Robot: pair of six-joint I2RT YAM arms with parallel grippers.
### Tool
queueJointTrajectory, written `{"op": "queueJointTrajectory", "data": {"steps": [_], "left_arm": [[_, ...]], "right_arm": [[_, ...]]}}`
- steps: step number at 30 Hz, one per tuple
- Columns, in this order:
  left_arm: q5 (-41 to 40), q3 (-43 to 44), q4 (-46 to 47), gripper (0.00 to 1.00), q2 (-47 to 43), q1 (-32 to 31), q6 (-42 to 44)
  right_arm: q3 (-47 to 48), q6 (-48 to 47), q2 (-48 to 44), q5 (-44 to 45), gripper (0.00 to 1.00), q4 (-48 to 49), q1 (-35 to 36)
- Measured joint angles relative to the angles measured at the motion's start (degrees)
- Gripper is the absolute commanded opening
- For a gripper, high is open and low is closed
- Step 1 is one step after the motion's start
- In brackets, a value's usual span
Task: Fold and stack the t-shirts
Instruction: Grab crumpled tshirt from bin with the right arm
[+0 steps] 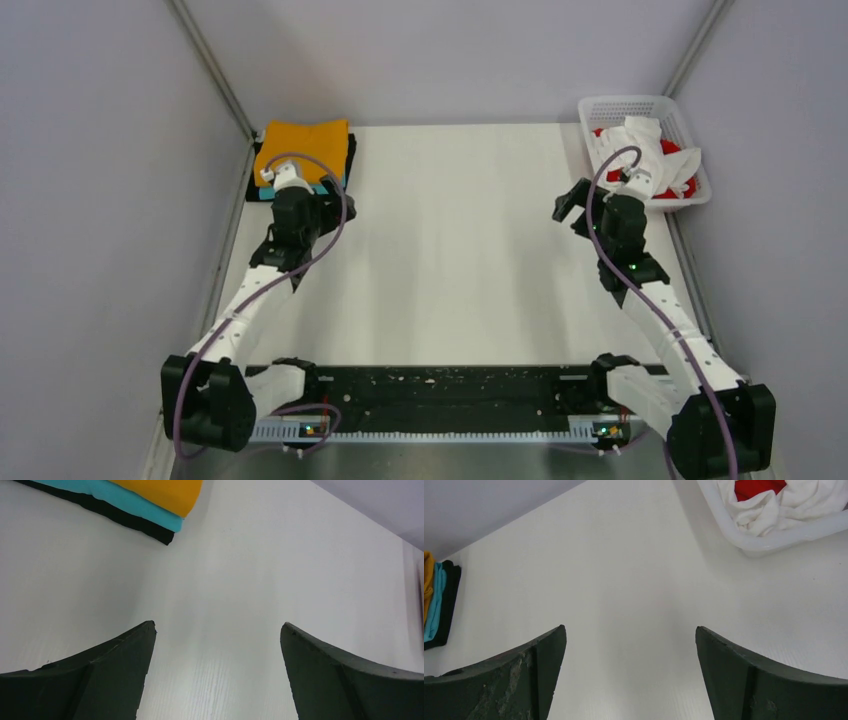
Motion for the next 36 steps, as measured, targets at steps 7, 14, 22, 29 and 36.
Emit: {"op": "queueJointTrajectory", "data": {"steps": [7,14,22,29,36], "left_arm": [[1.33,1.7,0.63,0.99,4.17,0.24,-0.15],[1.38,2.36,1.64,0.99,6.03,0.31,-1.49],[0.13,2.8,2.03,0.99,7.41,0.46,-3.34],[-0.74,5.25,1.42,0.99,9.14,0.68,-4.24],[-0.9,5.57,1.05,0.99,10.03,0.68,-4.9]], "right_arm": [[7.61,-2.97,5.81,5.46,0.99,-1.07,-0.07],[30.58,-2.75,24.79,3.67,0.98,-8.68,-12.92],[60.43,-2.6,52.28,-6.4,0.85,-17.73,-21.2],[77.02,-0.9,70.79,-20.79,0.8,-24.96,-22.99],[80.15,-0.31,75.32,-27.08,0.79,-28.22,-23.21]]}}
